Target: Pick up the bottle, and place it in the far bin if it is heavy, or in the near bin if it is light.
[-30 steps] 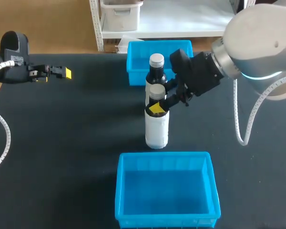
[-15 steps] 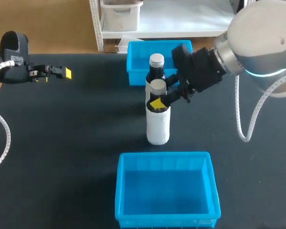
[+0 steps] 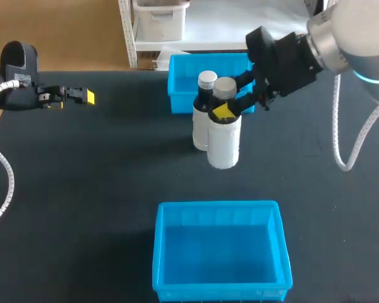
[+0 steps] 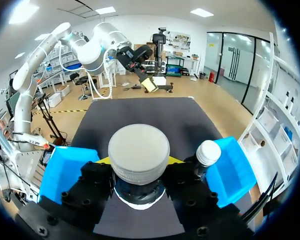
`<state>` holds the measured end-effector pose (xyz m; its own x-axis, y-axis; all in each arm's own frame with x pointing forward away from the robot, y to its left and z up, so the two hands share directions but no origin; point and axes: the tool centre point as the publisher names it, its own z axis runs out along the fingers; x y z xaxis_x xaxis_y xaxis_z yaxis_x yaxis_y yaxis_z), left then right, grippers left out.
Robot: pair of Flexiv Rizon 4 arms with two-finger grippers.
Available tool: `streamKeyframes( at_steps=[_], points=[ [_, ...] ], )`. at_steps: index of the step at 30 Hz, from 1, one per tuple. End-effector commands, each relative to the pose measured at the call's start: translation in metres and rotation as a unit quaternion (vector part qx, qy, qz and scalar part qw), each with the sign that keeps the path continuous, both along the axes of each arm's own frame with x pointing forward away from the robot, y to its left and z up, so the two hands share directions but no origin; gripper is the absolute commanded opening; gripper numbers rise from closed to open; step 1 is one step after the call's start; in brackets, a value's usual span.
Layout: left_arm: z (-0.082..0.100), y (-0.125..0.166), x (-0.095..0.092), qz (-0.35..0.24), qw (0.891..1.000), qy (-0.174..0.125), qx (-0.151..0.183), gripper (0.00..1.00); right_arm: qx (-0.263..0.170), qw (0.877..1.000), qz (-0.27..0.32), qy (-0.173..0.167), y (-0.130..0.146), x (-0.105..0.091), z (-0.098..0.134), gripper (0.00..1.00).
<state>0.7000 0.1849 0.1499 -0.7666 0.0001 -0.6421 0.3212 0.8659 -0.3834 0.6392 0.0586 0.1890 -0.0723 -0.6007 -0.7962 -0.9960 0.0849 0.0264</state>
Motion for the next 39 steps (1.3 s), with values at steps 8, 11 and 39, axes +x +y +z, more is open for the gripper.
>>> streamKeyframes(
  at_steps=[8,11,39],
  points=[
    [0.0,0.0,0.0,0.0,1.0,0.0,0.0,1.0,-0.005,0.999,-0.031,0.001,-0.05,-0.007,0.035,0.0],
    [0.0,0.0,0.0,0.0,1.0,0.0,0.0,1.0,-0.007,0.999,-0.035,-0.001,-0.058,-0.015,0.044,0.0],
    [0.0,0.0,0.0,0.0,1.0,0.0,0.0,1.0,0.009,0.999,0.039,0.012,0.021,-0.144,0.066,0.0]
  ],
)
